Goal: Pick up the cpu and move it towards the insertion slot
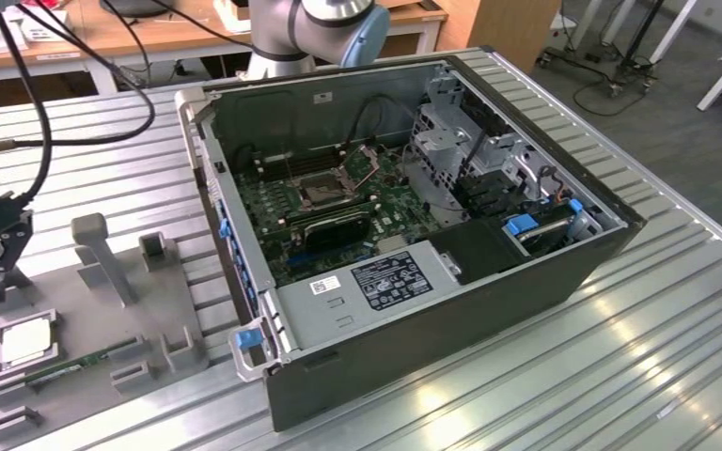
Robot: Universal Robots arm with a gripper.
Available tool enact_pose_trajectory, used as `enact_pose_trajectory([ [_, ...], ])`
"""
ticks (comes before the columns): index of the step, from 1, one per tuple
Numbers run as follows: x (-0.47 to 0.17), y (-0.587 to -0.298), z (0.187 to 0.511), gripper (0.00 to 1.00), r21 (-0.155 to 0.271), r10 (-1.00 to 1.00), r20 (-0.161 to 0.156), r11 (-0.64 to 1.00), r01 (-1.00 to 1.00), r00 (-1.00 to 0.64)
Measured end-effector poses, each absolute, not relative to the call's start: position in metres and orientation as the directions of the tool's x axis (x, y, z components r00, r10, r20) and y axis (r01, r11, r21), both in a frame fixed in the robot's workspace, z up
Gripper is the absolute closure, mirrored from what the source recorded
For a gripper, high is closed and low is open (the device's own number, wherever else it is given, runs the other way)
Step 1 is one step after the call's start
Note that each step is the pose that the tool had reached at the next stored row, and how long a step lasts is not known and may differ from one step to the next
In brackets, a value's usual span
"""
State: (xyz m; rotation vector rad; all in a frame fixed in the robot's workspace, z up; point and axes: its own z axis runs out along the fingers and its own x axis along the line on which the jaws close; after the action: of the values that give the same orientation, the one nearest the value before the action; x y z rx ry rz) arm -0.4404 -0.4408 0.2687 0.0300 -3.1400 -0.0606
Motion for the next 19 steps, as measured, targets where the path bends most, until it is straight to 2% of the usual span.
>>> enact_pose_trajectory([
  [19,-0.444,-0.45,0.244,0.89,0.039,-0.019,0.001,0.999,-0.019,-1.0],
])
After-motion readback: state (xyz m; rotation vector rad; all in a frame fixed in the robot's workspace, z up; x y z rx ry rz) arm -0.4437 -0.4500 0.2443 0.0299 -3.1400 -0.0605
